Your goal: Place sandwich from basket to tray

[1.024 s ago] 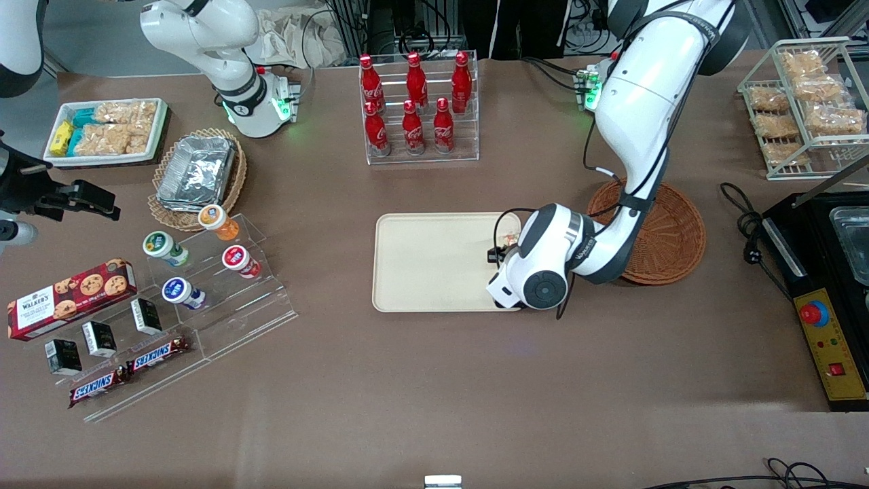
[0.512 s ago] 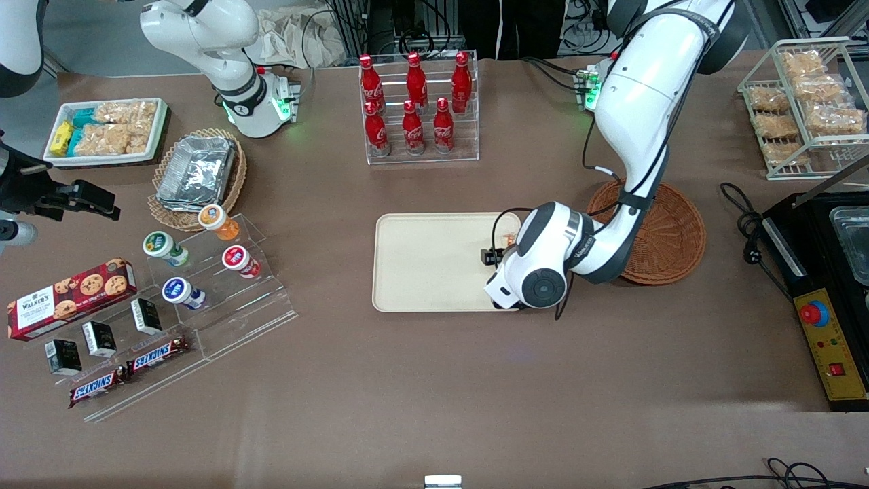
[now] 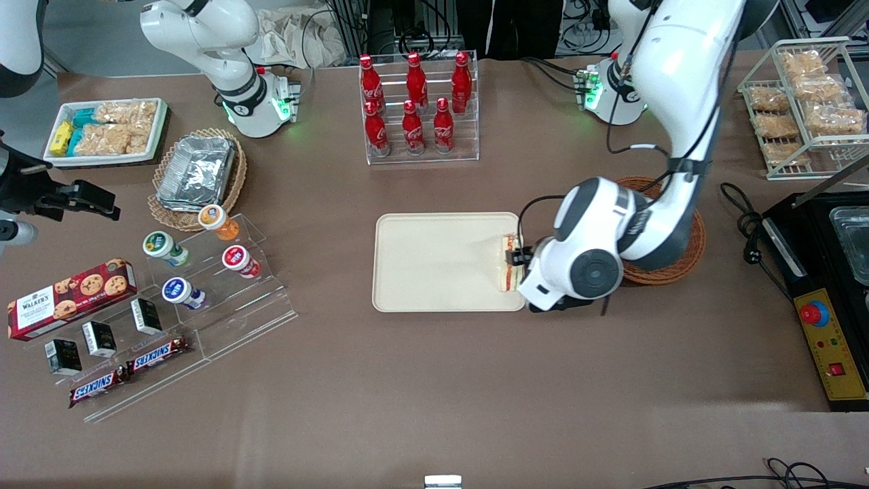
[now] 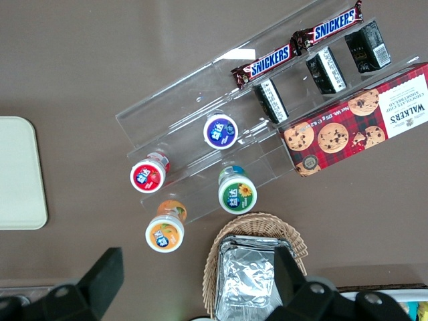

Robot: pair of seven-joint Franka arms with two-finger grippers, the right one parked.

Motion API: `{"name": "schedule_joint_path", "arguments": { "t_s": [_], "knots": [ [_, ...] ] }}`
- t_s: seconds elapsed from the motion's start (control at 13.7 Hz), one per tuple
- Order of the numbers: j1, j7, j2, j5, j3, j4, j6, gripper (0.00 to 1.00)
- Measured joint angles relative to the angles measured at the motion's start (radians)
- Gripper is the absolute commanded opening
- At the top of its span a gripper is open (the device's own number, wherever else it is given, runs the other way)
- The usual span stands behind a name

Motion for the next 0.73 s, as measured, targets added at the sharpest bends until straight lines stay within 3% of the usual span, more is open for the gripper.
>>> {"name": "schedule_joint_path", "arguments": {
  "t_s": [0.22, 0.73],
  "knots": [
    [0.051, 0.0, -0.067, 0.021, 0.001, 0.0, -0.032, 1.0],
    [0.131, 0.031, -0.187, 0.191, 0.002, -0.008, -0.068, 1.0]
  ]
}}
